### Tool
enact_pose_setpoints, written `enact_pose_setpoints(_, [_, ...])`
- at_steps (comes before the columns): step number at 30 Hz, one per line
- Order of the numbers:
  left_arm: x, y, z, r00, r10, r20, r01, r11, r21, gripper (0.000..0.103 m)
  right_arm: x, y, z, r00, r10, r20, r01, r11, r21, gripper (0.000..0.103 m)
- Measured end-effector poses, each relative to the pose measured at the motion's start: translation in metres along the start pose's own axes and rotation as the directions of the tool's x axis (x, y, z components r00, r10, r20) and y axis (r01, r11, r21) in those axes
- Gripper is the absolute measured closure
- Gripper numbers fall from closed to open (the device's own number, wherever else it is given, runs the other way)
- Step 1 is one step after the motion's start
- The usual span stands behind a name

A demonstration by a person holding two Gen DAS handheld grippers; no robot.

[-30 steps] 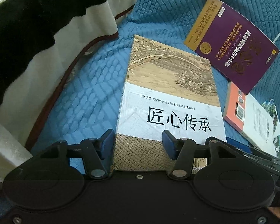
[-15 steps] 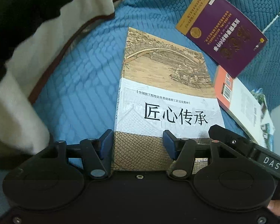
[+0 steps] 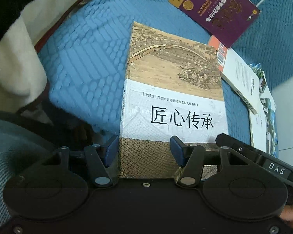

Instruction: Organize objects

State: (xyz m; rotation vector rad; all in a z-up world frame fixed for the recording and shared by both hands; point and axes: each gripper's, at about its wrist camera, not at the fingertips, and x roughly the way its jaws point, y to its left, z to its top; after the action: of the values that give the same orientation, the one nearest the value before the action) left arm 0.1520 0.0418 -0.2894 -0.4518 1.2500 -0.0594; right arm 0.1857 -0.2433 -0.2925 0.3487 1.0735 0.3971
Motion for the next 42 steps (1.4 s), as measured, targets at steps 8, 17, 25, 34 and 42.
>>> enact_pose_setpoints(8, [-0.002, 0.004, 0.018, 0.998, 0.031, 0.046, -0.029, 0.998, -0.055, 0.046, 0.011, -0.001, 0.015, 0.998, -0.029, 0.055, 0.031, 0.999, -0.032, 0.038])
enact_pose_setpoints(17, [0.007, -0.015, 0.041, 0.99, 0.078, 0.115, -0.082, 0.996, 0.033, 0.037, 0.028, 0.005, 0.036, 0.993, -0.063, 0.098, 0.071, 0.994, -0.081, 0.025])
enact_pose_setpoints(25, [0.025, -0.019, 0.056, 0.978, 0.132, 0.16, -0.145, 0.987, 0.069, 0.043, 0.046, 0.014, 0.044, 0.987, -0.098, 0.128, 0.118, 0.98, -0.16, 0.031])
enact_pose_setpoints(34, [0.027, -0.02, 0.052, 0.985, 0.053, 0.163, -0.073, 0.991, 0.116, 0.05, 0.044, 0.012, 0.043, 0.984, -0.124, 0.125, 0.141, 0.98, -0.139, 0.072])
enact_pose_setpoints(42, [0.015, -0.016, 0.035, 0.992, -0.026, 0.127, 0.012, 0.994, 0.109, 0.051, 0.012, 0.013, 0.029, 0.986, -0.099, 0.134, 0.114, 0.987, -0.116, 0.074])
